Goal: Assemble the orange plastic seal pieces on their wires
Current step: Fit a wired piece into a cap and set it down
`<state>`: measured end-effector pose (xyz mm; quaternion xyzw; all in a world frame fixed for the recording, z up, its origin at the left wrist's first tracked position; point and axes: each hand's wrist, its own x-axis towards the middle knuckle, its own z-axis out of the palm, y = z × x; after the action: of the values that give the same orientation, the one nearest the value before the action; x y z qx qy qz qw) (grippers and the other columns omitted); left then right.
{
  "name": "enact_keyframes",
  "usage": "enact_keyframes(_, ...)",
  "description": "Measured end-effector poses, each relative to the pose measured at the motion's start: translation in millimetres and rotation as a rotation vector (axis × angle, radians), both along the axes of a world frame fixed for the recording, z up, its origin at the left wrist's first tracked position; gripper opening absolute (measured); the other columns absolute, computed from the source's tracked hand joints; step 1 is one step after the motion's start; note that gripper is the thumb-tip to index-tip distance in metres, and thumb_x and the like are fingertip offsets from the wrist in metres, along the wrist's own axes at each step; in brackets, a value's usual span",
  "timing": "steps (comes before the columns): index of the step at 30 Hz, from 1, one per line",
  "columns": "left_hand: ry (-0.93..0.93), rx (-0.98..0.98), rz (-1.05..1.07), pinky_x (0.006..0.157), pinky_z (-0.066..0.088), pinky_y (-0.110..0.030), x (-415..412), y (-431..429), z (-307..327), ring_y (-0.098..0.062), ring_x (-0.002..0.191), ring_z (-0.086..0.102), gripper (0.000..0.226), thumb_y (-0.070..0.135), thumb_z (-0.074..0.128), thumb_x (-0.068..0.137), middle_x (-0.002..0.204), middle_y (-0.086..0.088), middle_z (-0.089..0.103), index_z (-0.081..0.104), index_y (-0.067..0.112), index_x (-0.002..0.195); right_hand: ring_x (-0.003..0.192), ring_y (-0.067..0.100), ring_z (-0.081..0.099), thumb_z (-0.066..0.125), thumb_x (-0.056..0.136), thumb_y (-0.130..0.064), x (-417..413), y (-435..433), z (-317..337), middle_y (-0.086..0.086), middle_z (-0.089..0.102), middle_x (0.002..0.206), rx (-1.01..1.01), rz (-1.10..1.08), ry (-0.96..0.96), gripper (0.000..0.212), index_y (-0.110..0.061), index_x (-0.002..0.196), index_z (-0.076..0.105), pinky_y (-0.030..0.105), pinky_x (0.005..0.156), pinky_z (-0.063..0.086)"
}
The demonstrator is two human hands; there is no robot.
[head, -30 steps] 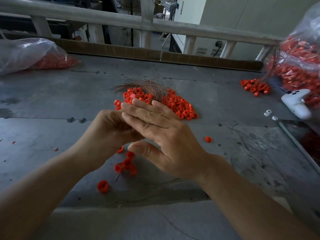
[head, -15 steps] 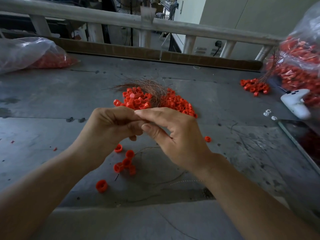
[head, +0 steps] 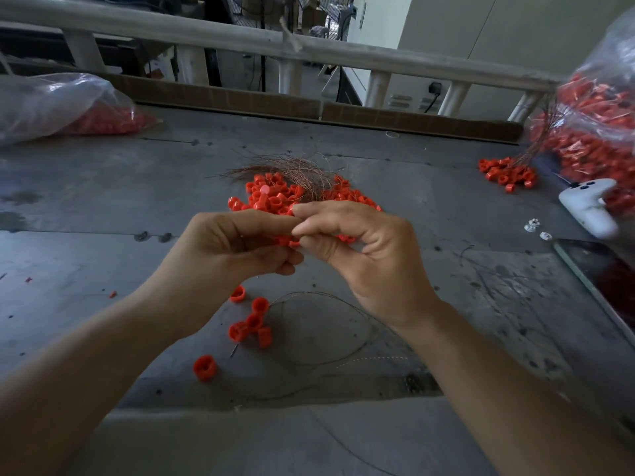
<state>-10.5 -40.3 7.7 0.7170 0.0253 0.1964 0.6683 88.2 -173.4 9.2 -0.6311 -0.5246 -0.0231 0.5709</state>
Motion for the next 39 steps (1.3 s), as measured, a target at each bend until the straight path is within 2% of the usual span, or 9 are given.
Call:
enact_keyframes(3,-0.011,0.018,0.035,0.061,0.053,-0.016,0.7,-1.9,0.0,-0.012,0.069,0.069,0.039,0.007,0.060,0.062,0.079,0.000,0.072,0.071,0.024,0.096,0.082,0.005,0.062,0.065,0.078,-0.002,3.0,-2.4,4.6,-0.005,0.063,0.086,0.081,-0.075,-0.056,0.023,-0.013,0.098,0.062,0.019,0.077,0.049)
enact_keyframes(6,0.000,0.026,0.120,0.059,0.052,-0.015,1.1,-1.8,0.2,-0.012,0.066,0.069,0.034,0.012,0.066,0.055,0.077,0.000,0.072,0.062,0.015,0.089,0.076,0.003,0.056,0.065,0.079,-0.002,5.3,-6.5,9.7,-0.003,0.058,0.080,0.144,-0.189,-0.225,0.021,-0.011,0.098,0.062,0.013,0.071,0.044)
enact_keyframes(11,-0.009,0.170,0.177,0.063,0.050,-0.009,-0.5,-1.1,0.7,-0.002,0.068,0.067,0.028,0.010,0.068,0.059,0.078,0.014,0.072,0.067,0.028,0.081,0.072,0.007,0.051,0.060,0.084,-0.003,4.6,-9.7,11.8,-0.003,0.048,0.081,0.073,-0.239,-0.350,0.015,-0.005,0.097,0.069,0.011,0.067,0.042)
enact_keyframes(14,-0.020,0.200,0.164,0.062,0.052,-0.012,-1.8,-0.8,0.4,-0.006,0.062,0.067,0.028,0.018,0.066,0.058,0.077,0.012,0.072,0.067,0.034,0.080,0.072,0.008,0.053,0.063,0.081,-0.003,3.9,-8.4,10.0,-0.001,0.053,0.080,0.028,-0.251,-0.344,0.015,-0.003,0.096,0.069,0.010,0.068,0.043)
enact_keyframes(17,-0.034,0.192,0.151,0.060,0.051,-0.012,-1.3,-1.6,0.7,-0.004,0.058,0.065,0.028,0.019,0.067,0.058,0.074,0.012,0.072,0.068,0.035,0.080,0.074,0.005,0.053,0.065,0.079,-0.003,5.1,-8.9,10.0,-0.004,0.056,0.079,0.009,-0.256,-0.336,0.007,-0.003,0.085,0.069,0.009,0.070,0.041)
enact_keyframes(23,-0.021,0.189,0.139,0.060,0.051,-0.010,-1.0,-2.7,1.2,-0.003,0.060,0.066,0.025,0.017,0.067,0.057,0.074,0.011,0.072,0.067,0.027,0.081,0.074,0.007,0.054,0.067,0.078,-0.006,3.0,-8.5,9.9,0.000,0.058,0.079,-0.028,-0.259,-0.356,0.006,-0.005,0.082,0.070,0.009,0.068,0.040)
enact_keyframes(28,-0.024,0.094,0.113,0.060,0.053,-0.016,-1.1,-3.3,2.5,-0.011,0.063,0.067,0.026,0.020,0.068,0.055,0.076,-0.002,0.072,0.068,0.017,0.081,0.077,0.007,0.053,0.065,0.078,-0.005,2.5,-8.2,8.6,-0.004,0.055,0.080,-0.073,-0.265,-0.319,0.006,-0.005,0.082,0.070,0.007,0.066,0.040)
enact_keyframes(31,-0.028,0.030,0.077,0.064,0.053,-0.016,-0.8,-3.5,2.0,-0.013,0.072,0.069,0.027,0.011,0.061,0.063,0.084,-0.007,0.072,0.067,0.015,0.089,0.077,0.007,0.053,0.065,0.079,-0.006,2.1,-9.0,9.3,-0.005,0.055,0.080,-0.096,-0.269,-0.298,0.006,-0.005,0.082,0.069,0.007,0.065,0.041)
enact_keyframes(39,-0.027,-0.030,0.045,0.063,0.052,-0.017,-0.8,-2.5,-0.1,-0.012,0.070,0.069,0.030,0.007,0.059,0.065,0.080,-0.004,0.072,0.065,0.012,0.094,0.072,-0.002,0.051,0.064,0.079,-0.007,1.9,-9.4,8.7,-0.007,0.055,0.080,-0.115,-0.290,-0.289,0.005,-0.006,0.080,0.069,0.007,0.064,0.041)
